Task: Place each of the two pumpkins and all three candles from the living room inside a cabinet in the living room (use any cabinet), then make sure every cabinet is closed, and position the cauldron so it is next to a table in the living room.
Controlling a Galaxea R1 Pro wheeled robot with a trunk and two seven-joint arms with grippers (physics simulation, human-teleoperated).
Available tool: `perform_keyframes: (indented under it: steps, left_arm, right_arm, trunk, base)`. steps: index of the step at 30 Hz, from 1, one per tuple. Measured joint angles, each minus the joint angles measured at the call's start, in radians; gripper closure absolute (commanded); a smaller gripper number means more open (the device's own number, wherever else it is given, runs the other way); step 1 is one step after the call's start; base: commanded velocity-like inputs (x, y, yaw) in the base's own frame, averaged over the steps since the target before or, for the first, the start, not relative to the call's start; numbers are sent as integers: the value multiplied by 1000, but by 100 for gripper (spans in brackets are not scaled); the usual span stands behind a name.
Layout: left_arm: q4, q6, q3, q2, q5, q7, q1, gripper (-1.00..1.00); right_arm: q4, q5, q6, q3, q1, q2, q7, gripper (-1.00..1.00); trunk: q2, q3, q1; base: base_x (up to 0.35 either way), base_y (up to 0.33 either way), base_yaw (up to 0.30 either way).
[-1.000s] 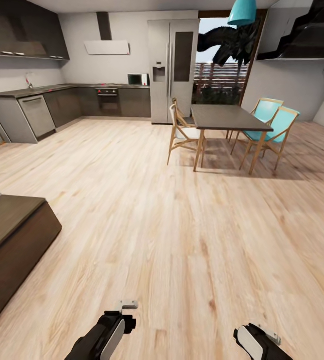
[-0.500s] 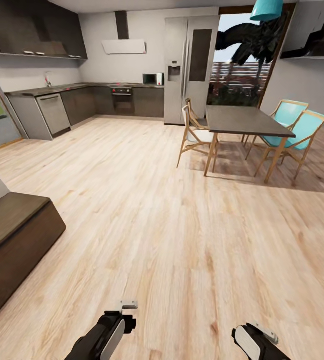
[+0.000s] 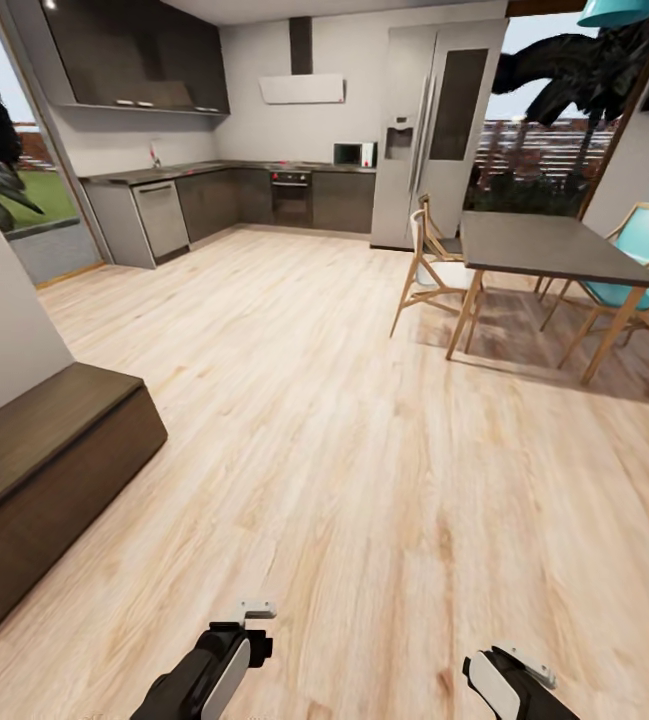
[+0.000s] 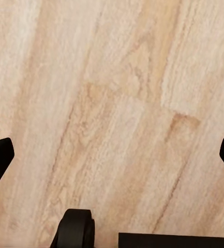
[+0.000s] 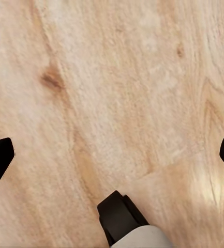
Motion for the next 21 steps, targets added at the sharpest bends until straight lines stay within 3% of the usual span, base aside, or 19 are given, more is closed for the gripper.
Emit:
perform_keyframes:
  steps: [7,16,21]
  left_arm:
    - [0,1,0,0,0,1,0,-100]
    - [0,0,0,0,0,1,0,-100]
    - [0,0,0,0,0,1,0,-100]
  right_arm:
    - [0,-6,4,-1,0,1,-2,-100]
    - [-3,0,0,1,0,2,-2,-100]
    - [-5,3,-1,3,0,7,-2,-100]
  trunk:
    - [0,-5,0]
    - [0,-7,0]
    - [0,-7,0]
  base:
    - [1,-28,257]
    - [43,-241,264]
    - [38,-89,267]
